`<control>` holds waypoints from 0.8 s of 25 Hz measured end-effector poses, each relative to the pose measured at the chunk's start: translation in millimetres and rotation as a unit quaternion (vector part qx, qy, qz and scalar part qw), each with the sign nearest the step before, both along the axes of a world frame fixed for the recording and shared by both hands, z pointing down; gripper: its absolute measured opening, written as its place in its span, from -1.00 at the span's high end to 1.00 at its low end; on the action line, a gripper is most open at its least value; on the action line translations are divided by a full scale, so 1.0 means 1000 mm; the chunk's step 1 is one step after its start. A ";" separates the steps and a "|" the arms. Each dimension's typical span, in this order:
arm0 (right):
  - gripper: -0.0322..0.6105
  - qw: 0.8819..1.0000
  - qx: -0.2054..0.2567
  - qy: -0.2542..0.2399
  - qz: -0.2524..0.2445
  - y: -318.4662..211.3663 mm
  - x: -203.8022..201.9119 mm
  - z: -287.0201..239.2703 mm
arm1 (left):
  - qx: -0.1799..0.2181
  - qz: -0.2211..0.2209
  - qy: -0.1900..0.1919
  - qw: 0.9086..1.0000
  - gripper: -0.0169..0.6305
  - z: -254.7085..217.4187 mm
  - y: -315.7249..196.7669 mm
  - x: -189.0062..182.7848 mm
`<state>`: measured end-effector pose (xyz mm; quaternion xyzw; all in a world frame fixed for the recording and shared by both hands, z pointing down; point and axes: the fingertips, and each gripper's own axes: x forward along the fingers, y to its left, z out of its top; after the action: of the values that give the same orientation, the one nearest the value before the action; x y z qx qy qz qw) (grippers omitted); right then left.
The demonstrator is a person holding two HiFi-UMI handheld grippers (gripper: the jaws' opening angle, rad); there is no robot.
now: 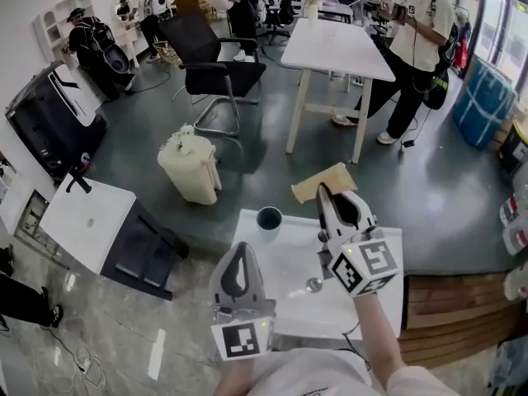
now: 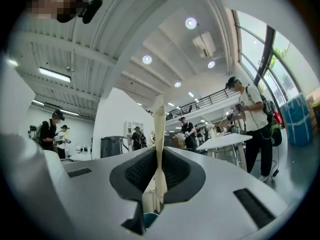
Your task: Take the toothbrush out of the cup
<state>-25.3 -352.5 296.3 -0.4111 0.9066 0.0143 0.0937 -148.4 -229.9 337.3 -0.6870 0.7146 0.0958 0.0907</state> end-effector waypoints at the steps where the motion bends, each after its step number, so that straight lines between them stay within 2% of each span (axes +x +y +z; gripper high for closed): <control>1: 0.83 1.000 0.016 0.002 0.012 0.009 0.009 -0.006 | 0.003 0.005 -0.004 1.000 0.89 -0.005 -0.001 0.005; 5: 0.83 0.995 0.067 0.024 0.070 0.043 0.045 -0.019 | 0.014 0.031 -0.019 0.999 0.89 -0.020 -0.005 0.026; 12: 0.83 0.978 0.093 0.066 0.176 0.087 0.095 0.005 | 0.029 0.071 -0.036 0.996 0.89 -0.031 -0.012 0.058; 15: 0.82 0.971 0.083 0.072 0.210 0.092 0.110 0.023 | 0.031 0.082 -0.042 0.995 0.89 -0.032 -0.013 0.068; 20: 0.82 0.972 0.059 0.080 0.213 0.094 0.122 0.042 | 0.026 0.088 -0.048 0.995 0.89 -0.027 -0.015 0.077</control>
<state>96.4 -258.5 338.2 -0.5863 0.8002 0.1201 0.0393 -71.0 -245.2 310.5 -0.7483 0.6436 0.0889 0.1338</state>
